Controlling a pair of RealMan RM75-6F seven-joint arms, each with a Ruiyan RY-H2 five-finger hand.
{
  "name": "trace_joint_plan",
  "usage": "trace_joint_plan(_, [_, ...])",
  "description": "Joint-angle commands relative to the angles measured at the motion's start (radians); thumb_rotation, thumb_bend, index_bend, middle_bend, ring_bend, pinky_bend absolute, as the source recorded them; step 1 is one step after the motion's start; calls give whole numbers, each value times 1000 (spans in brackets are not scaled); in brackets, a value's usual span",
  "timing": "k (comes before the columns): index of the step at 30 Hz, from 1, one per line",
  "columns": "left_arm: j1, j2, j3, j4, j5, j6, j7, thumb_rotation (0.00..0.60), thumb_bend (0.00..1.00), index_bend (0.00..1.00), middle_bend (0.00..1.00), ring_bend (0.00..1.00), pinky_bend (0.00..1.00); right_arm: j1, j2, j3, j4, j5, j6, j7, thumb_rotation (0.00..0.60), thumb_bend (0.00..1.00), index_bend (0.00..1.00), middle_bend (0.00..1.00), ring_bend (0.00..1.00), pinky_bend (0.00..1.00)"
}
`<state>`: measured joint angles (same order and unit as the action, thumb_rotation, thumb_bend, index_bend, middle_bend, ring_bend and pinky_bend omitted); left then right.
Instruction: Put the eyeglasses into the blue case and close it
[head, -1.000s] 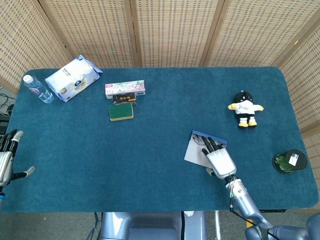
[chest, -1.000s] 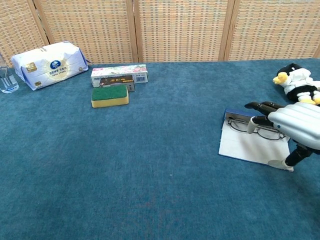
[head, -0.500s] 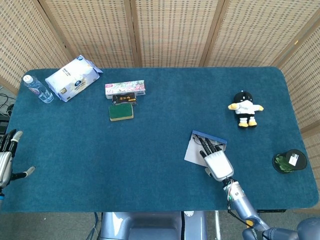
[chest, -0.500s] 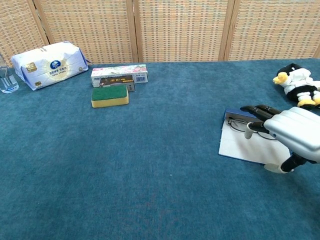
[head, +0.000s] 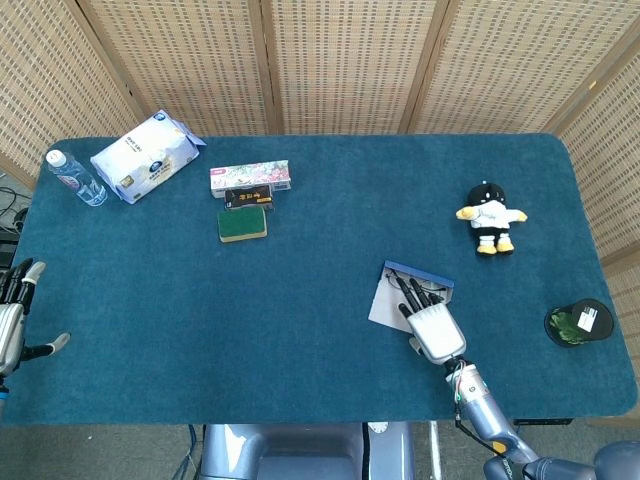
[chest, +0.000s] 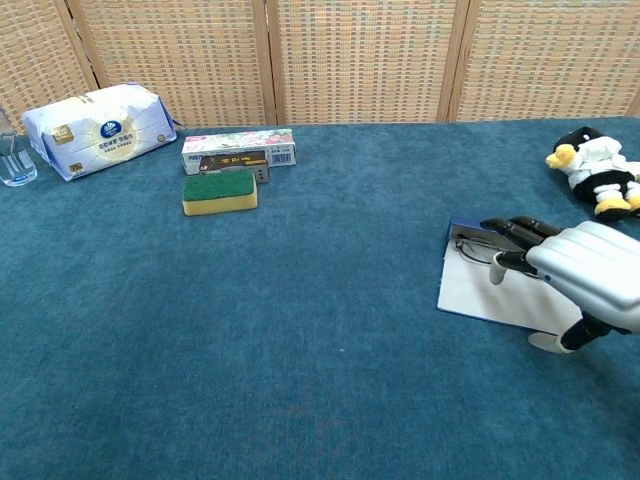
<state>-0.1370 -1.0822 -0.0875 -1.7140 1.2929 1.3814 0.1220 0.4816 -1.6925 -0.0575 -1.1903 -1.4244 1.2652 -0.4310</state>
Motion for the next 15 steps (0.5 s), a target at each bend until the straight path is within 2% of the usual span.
trace_joint_plan(1, [0, -1, 0, 0, 0, 0, 2, 600, 0, 0, 0, 0, 0, -3, -3, 6, 7, -5, -5, -1, 600, 275, 328, 0, 0, 333])
trace_joint_plan(5, [0, -1, 0, -1, -1, 0, 5, 600, 0, 0, 0, 0, 0, -7, -9, 12, 21, -17, -8, -5, 600, 311, 329, 0, 0, 333])
trace_joint_plan(15, [-1, -1, -1, -1, -4, -3, 5, 600, 0, 0, 0, 0, 0, -17, -18, 29, 40, -31, -24, -6, 600, 311, 336, 0, 0, 333])
